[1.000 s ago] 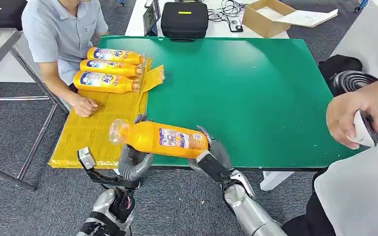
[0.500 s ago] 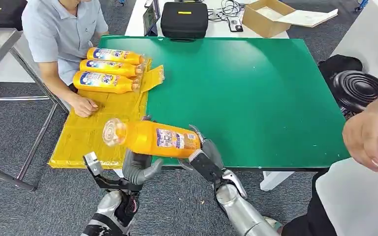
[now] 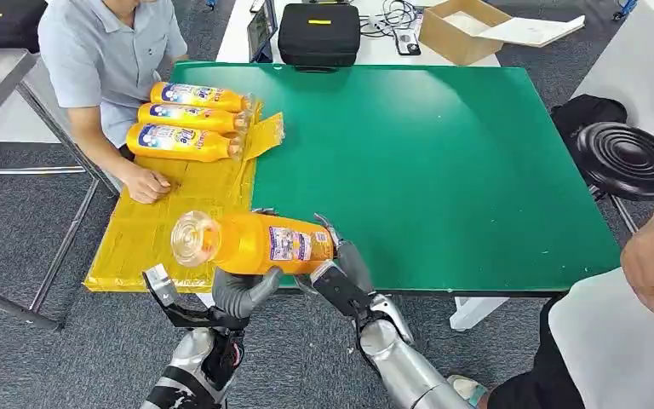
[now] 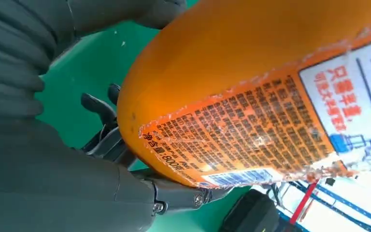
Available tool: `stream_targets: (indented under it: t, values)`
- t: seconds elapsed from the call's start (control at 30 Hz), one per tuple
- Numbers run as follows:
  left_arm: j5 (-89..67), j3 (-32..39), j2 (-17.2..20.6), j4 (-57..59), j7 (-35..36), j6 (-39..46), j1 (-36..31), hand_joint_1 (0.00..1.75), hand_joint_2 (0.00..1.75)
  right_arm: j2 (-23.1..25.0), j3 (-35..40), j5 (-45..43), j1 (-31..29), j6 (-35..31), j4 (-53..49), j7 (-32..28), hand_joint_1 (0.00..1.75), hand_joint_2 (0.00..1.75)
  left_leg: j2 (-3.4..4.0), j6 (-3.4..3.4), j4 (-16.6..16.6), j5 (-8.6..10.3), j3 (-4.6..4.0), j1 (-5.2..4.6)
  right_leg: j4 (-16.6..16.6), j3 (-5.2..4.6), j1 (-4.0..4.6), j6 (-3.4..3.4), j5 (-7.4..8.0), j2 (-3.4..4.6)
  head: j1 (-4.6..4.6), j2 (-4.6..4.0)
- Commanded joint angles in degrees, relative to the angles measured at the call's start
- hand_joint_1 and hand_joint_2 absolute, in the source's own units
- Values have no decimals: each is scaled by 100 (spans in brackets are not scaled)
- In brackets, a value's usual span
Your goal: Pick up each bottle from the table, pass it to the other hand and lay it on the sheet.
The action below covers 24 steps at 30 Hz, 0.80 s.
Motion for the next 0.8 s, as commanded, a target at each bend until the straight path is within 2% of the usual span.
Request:
stream_targets:
  t: [0.03, 0.3, 0.33, 0.63, 0.67, 0.7, 0.73, 0.8]
  values:
    - [171, -125, 113, 274, -2, -113, -200, 175, 175, 50, 387, 16, -166, 94, 431, -2, 175, 175, 0, -5, -5, -9, 31, 2, -3, 31, 3, -10, -10, -2, 0, 0]
    - [184, 109, 114, -77, -80, 136, -162, 175, 175, 142, 779, 4, 50, 311, 438, -2, 175, 175, 3, -8, -4, -15, 37, 6, -4, 37, 7, -13, -15, 0, 0, 0]
    - [183, 123, 103, -138, -81, 161, -140, 175, 175, 150, 817, -45, 7, 465, 611, -2, 175, 175, 1, -5, -4, -7, 18, 4, -4, 19, 5, -8, -7, 0, 0, 0]
    - [183, 123, 103, -138, -81, 161, -140, 175, 175, 150, 817, -45, 7, 465, 611, -2, 175, 175, -1, -5, -4, -9, 26, 4, -3, 27, 5, -10, -10, -3, 0, 0]
    - [185, 136, 99, -156, -93, 176, -119, 175, 175, 143, 833, -70, -50, 639, 730, -2, 127, 175, -3, -4, -2, -6, 18, 4, -3, 20, 5, -8, -8, -5, 0, 0]
    - [193, 161, 104, -208, -123, 182, -95, 175, 175, 167, 826, -98, -83, 767, 866, -2, 0, 175, -3, -3, -4, -4, 14, 1, -3, 15, 2, -6, -6, -4, 0, 0]
    - [201, 175, 111, -246, -130, 172, -78, 175, 175, 183, 805, -80, -100, 773, 960, -2, 0, 0, -4, -5, -4, -7, 22, 4, -3, 23, 4, -9, -9, -5, 0, 0]
    - [372, 281, 129, -388, -125, 76, -30, 175, 175, 191, 797, -63, -120, 888, 1053, -2, 0, 0, 2, -6, -4, -10, 27, 4, -3, 27, 5, -11, -10, 0, 0, 0]
